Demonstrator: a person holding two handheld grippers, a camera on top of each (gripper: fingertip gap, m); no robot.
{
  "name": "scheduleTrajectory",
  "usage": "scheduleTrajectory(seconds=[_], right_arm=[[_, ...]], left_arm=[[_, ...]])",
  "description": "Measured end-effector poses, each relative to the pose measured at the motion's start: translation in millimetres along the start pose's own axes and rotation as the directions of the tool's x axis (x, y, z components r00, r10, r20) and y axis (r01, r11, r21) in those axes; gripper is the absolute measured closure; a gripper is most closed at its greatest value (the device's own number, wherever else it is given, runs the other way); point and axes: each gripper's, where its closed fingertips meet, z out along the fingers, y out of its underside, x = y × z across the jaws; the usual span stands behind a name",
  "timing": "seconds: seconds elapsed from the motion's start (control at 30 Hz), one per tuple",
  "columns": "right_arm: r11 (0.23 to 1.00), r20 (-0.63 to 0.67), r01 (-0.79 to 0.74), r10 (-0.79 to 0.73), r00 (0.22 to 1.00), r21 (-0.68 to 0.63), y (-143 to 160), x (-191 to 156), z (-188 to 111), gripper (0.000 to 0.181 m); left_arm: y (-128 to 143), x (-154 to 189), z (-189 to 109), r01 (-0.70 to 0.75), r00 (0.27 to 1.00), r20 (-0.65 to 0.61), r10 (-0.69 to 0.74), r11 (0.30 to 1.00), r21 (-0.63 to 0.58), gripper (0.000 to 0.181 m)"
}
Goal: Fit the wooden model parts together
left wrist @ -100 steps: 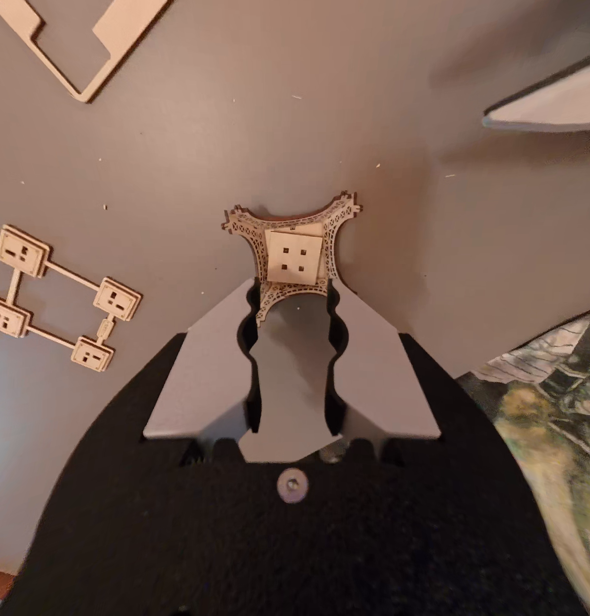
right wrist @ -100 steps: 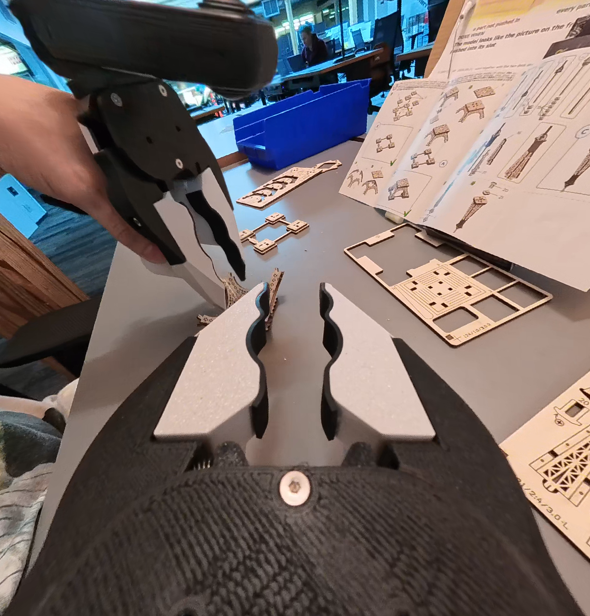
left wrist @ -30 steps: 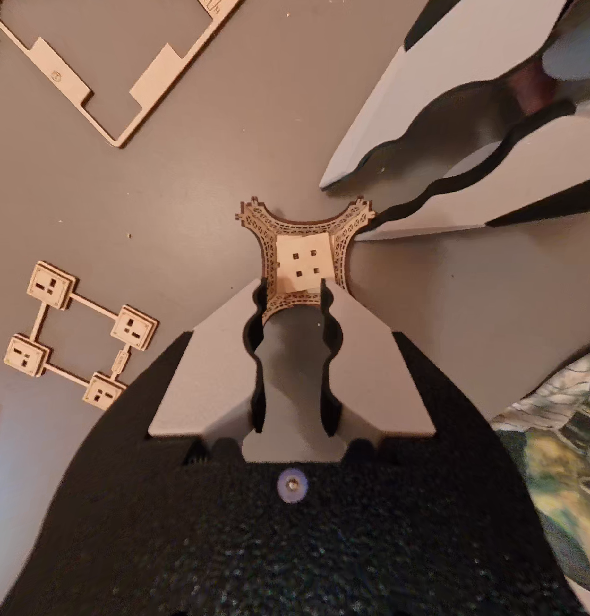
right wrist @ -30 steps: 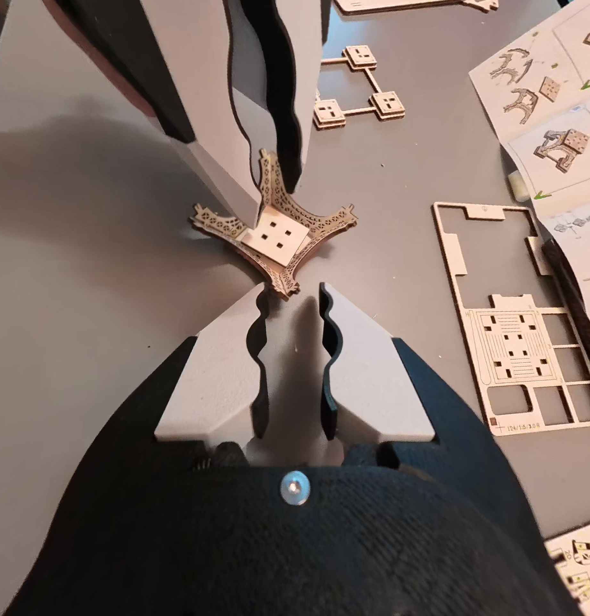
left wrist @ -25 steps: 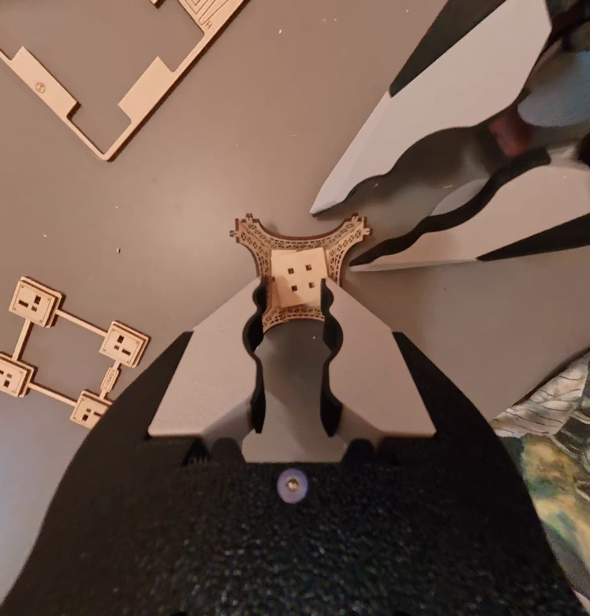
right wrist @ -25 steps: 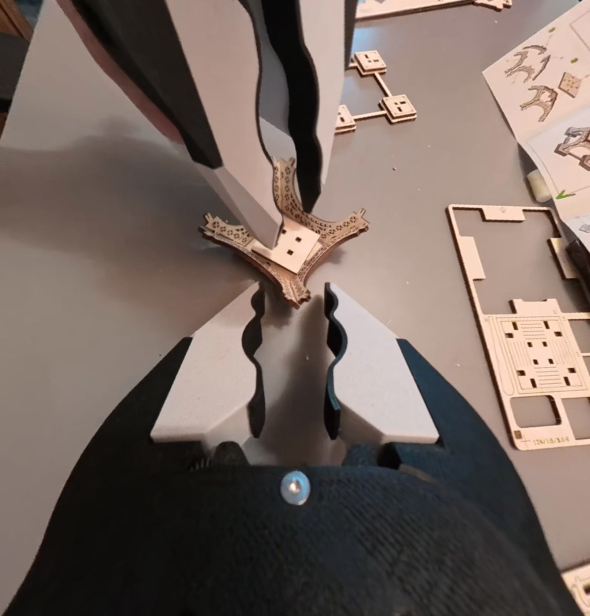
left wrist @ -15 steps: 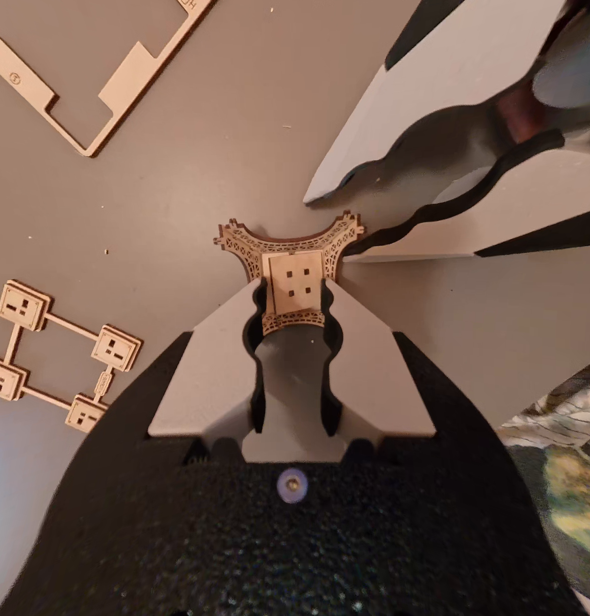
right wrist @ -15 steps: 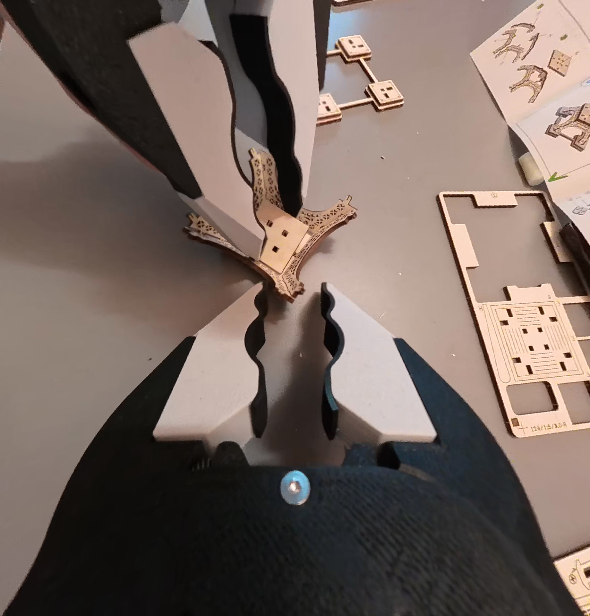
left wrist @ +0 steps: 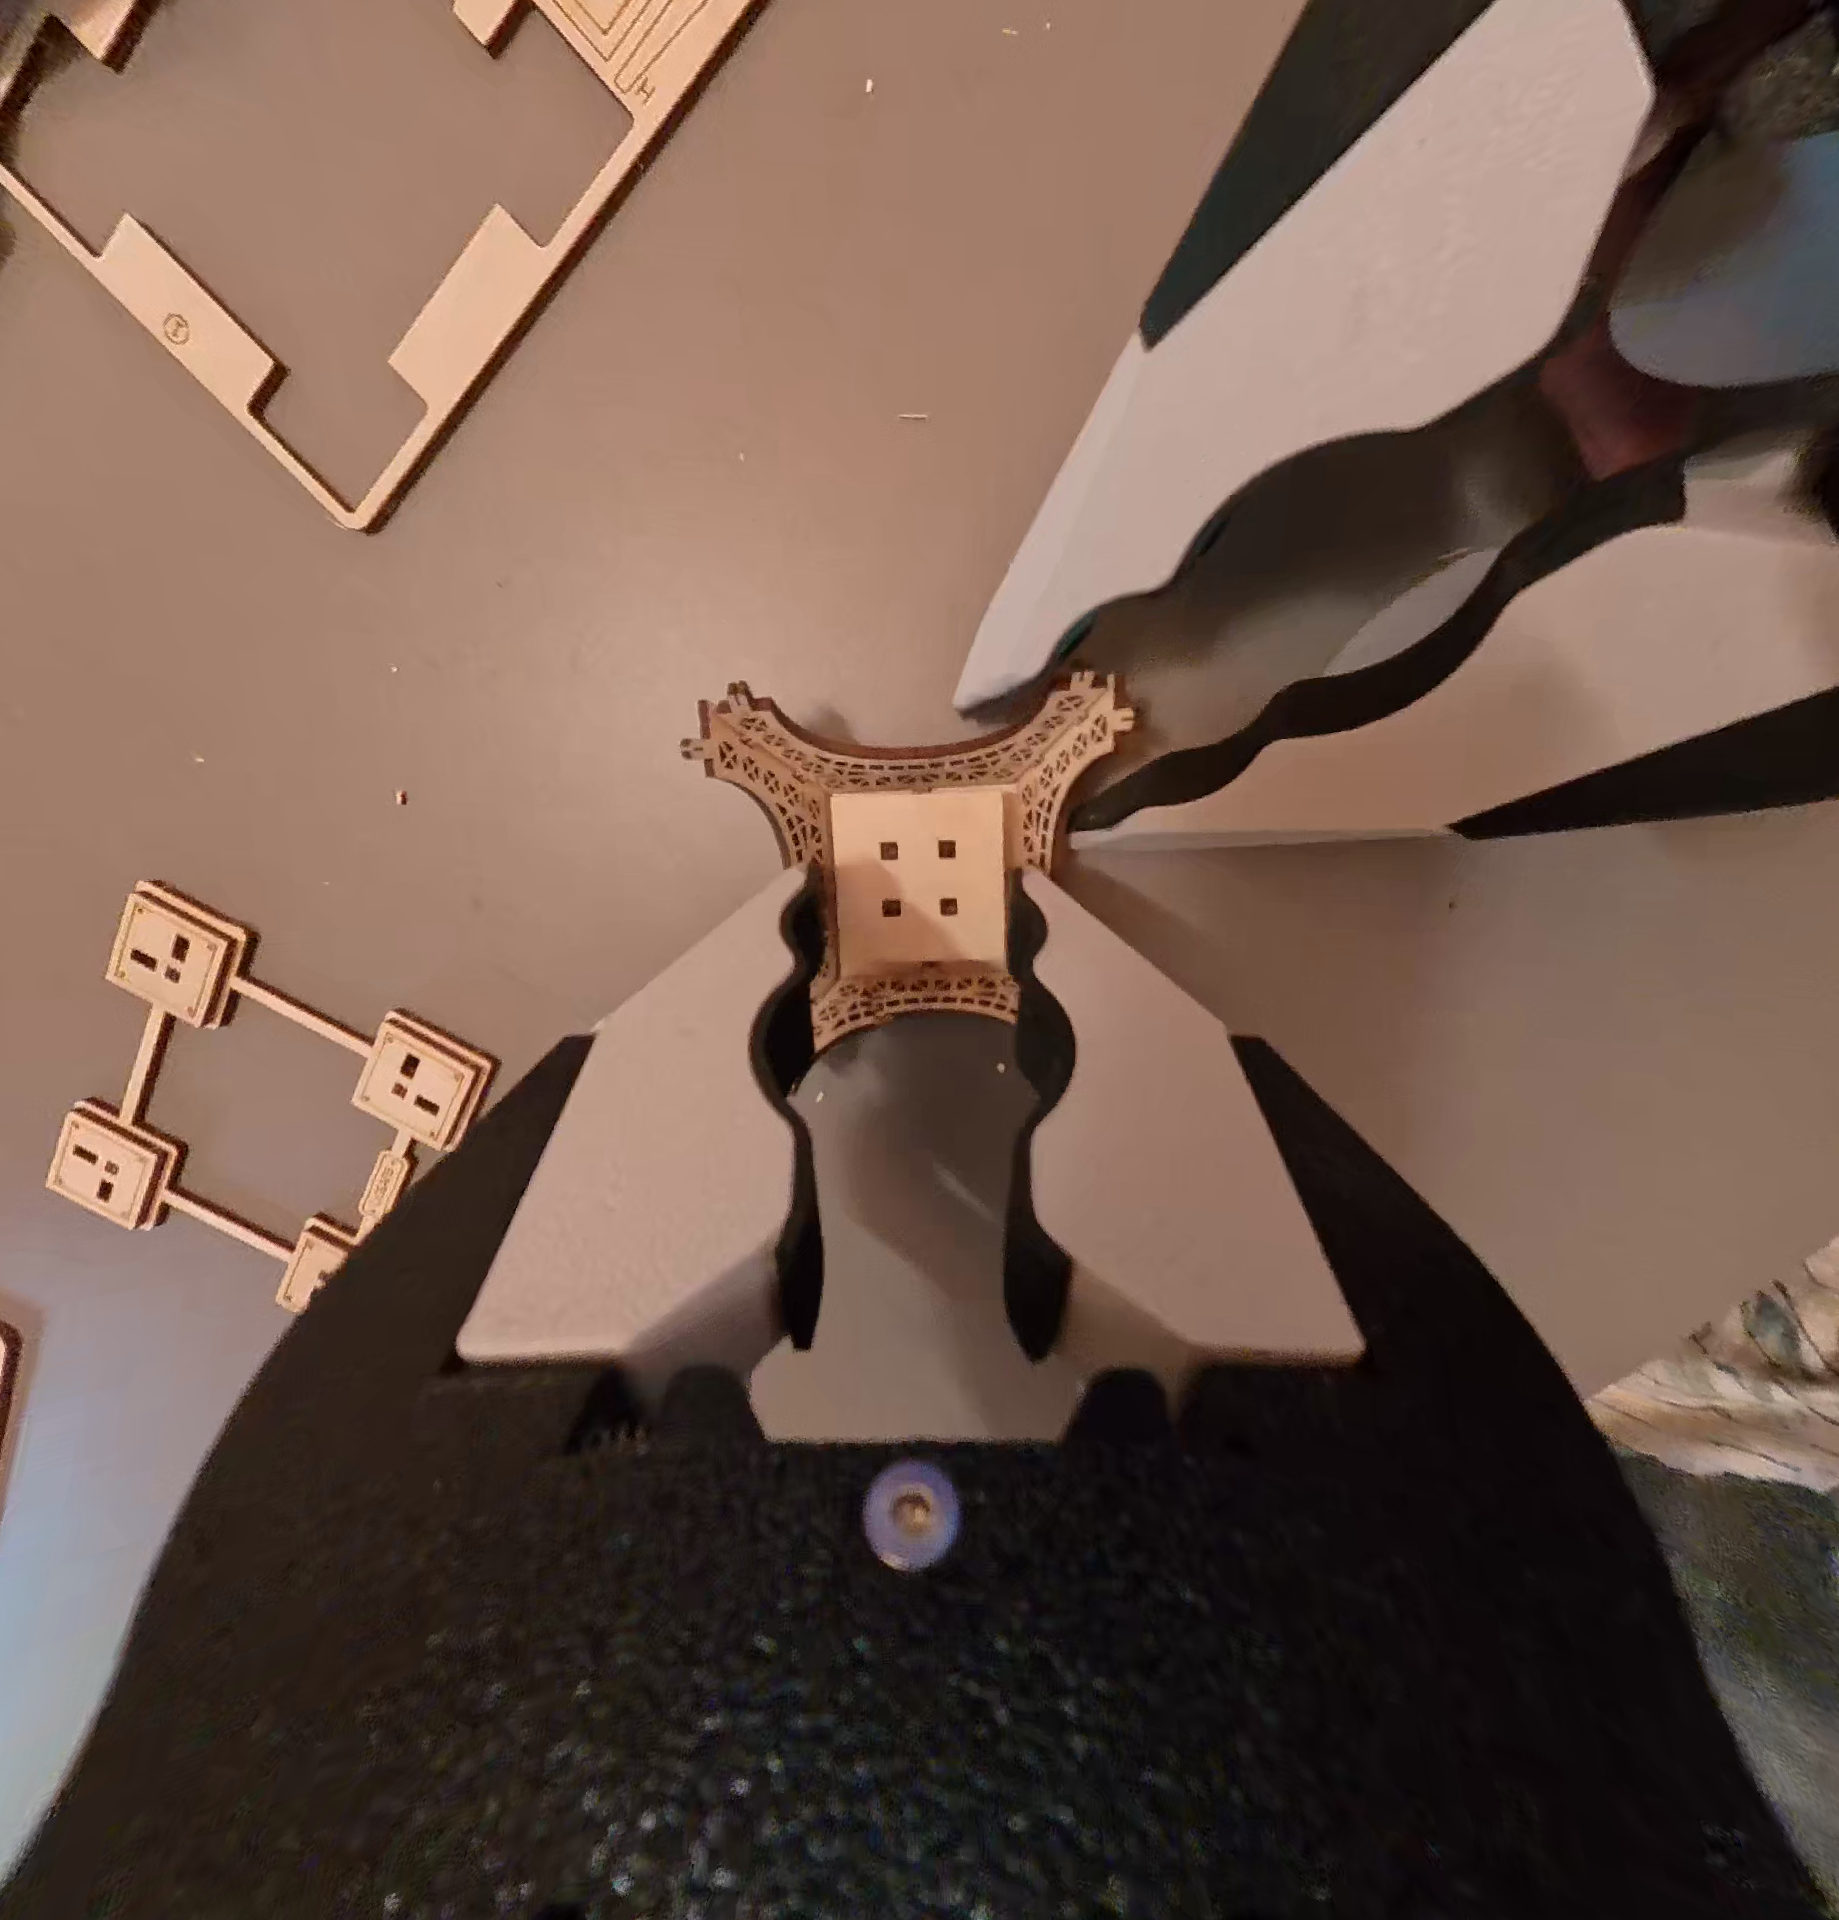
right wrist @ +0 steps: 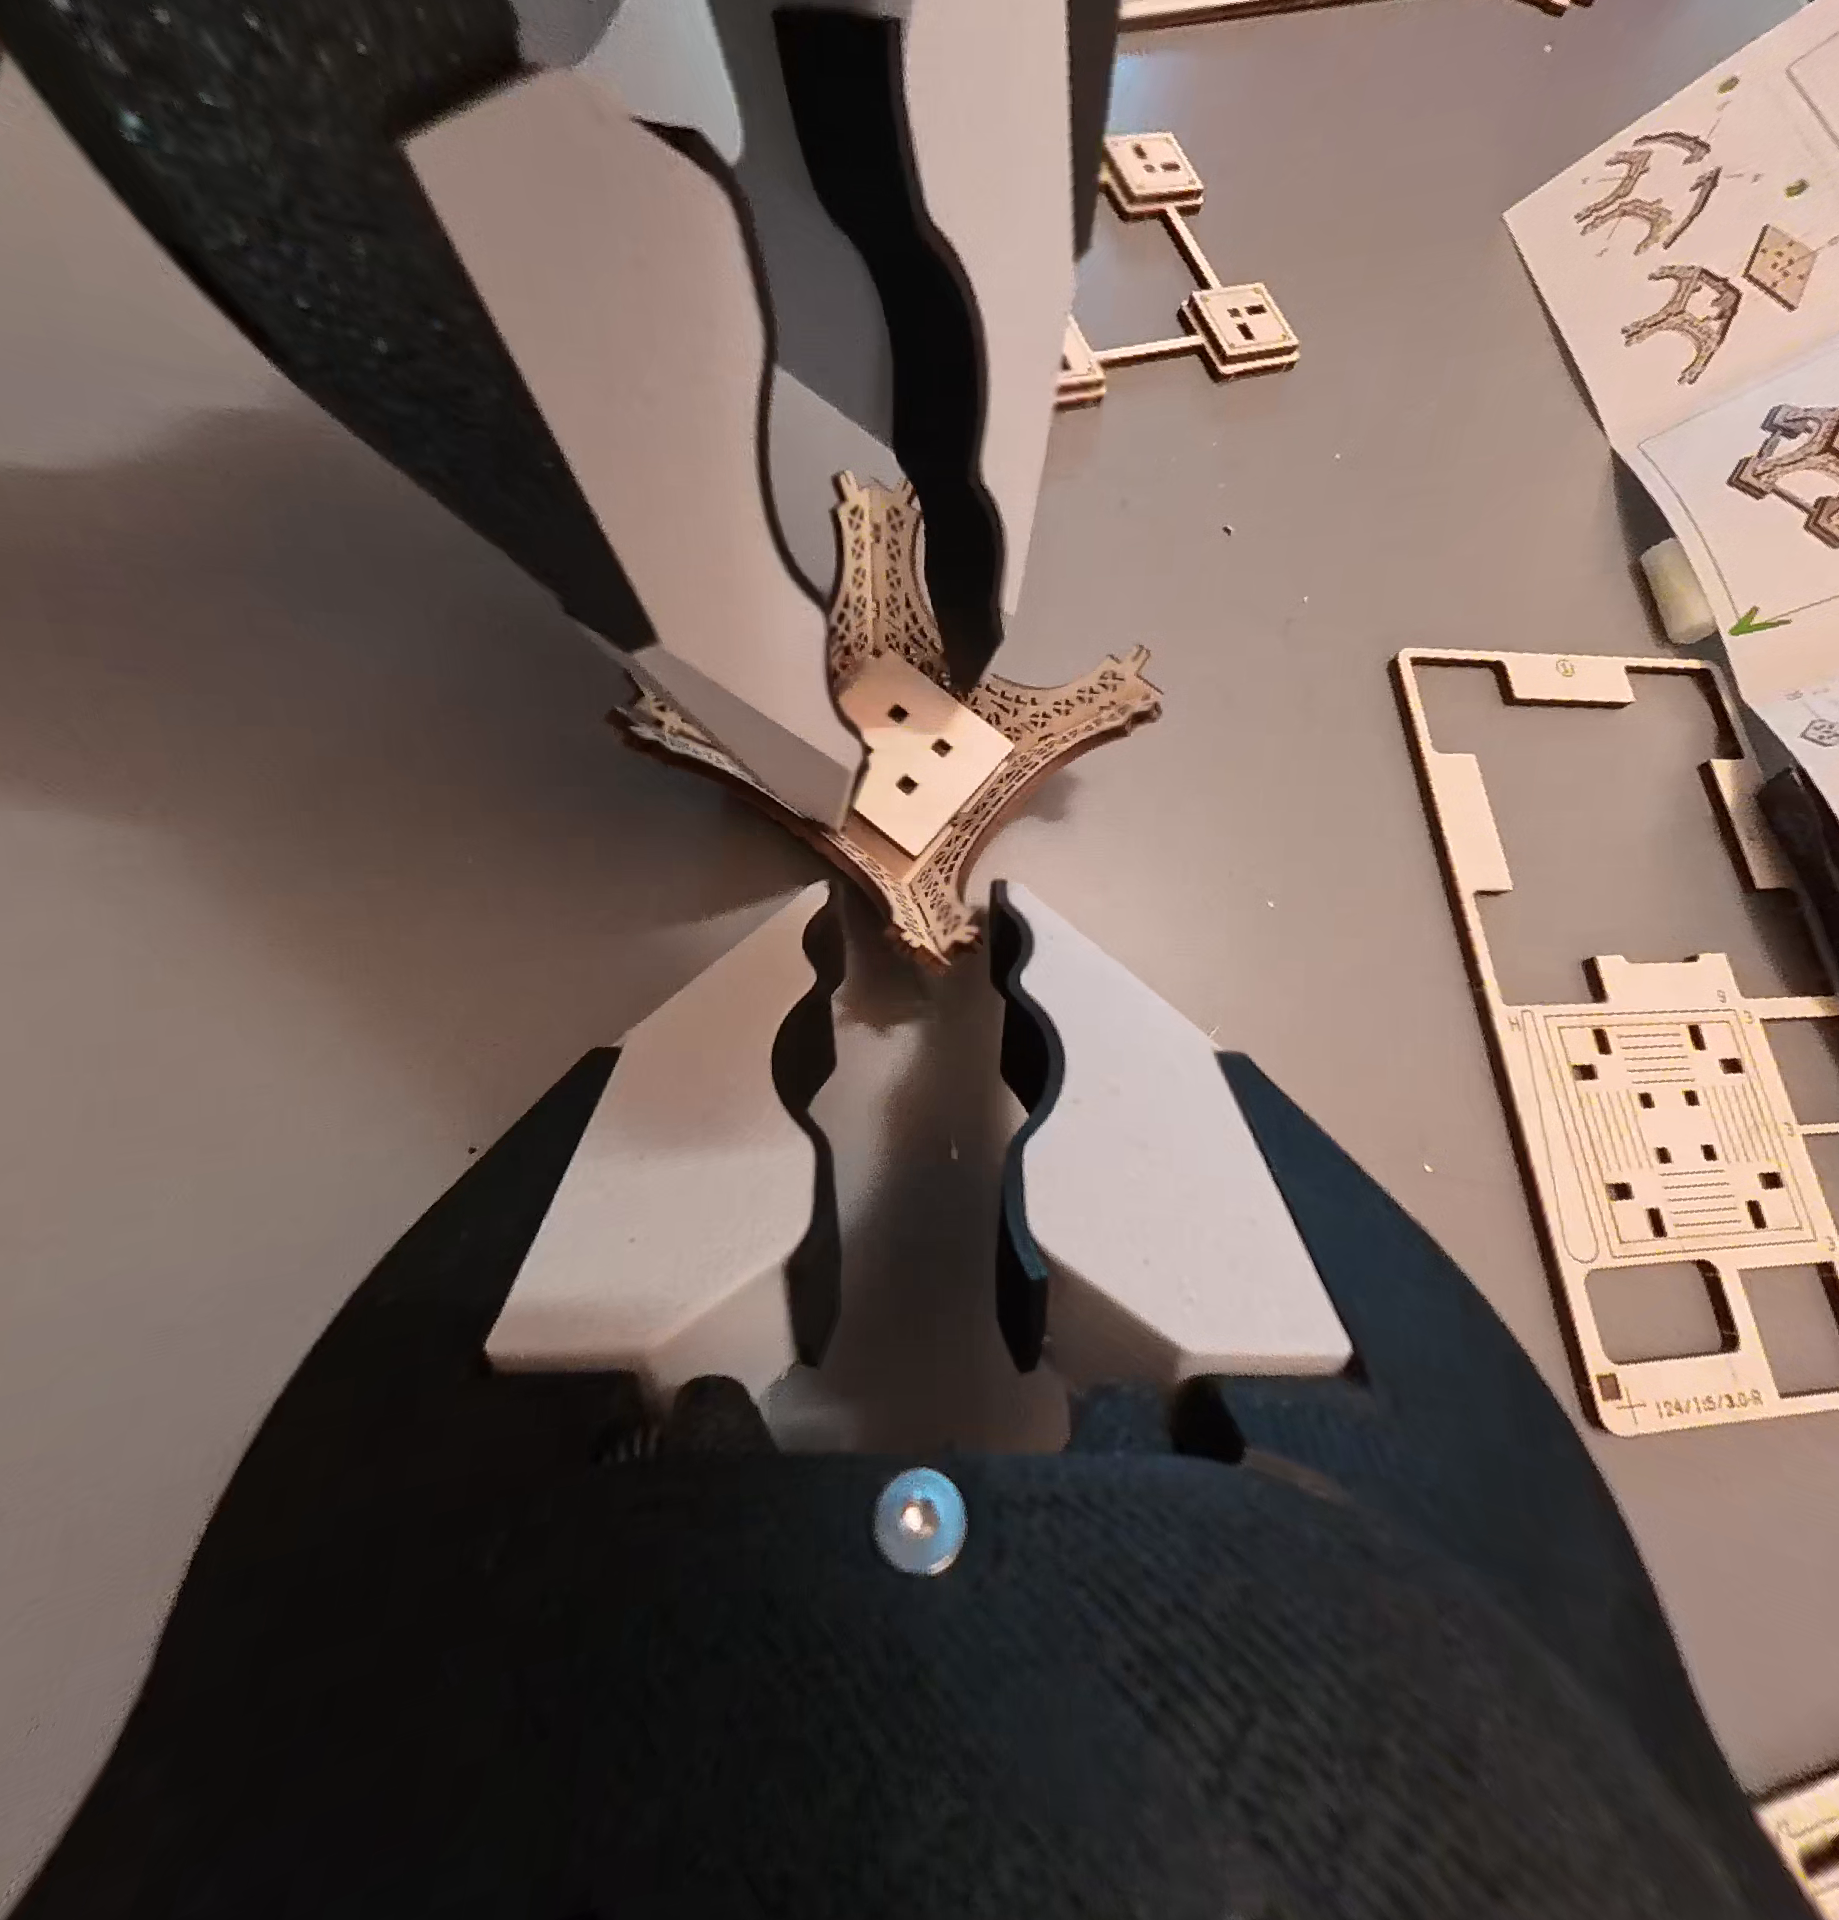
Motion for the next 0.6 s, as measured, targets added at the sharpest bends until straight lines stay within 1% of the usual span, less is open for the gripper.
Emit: scheduleTrajectory(seconds=[0.1, 0.3, 0.43, 0.6], right_arm=[[1.000, -0.006, 0.023, -0.023, 1.000, 0.001, -0.5, -0.6, 0.6, 0.162], [0.999, -0.011, 0.039, -0.039, 0.999, 0.004, -1.8, -1.1, 1.4, 0.165], [0.999, -0.014, 0.038, -0.038, 0.999, 0.006, -2.1, -0.6, 1.3, 0.165], [0.999, -0.012, 0.042, -0.042, 0.999, 0.002, -1.5, -1.2, 1.6, 0.166]], left_arm=[[0.9, -0.8, 1.1, 0.010, 1.000, -0.004, -0.010, 1.000, 0.004, 0.151], [7.9, -3.9, -0.8, 0.008, 1.000, -0.002, -0.008, 1.000, -0.012, 0.151], [0.0, -6.0, -6.6, -0.002, 1.000, -0.002, 0.002, 1.000, 0.028, 0.151], [-1.2, -6.7, -1.8, -0.036, 0.999, -0.014, 0.036, 0.999, -0.001, 0.153]])
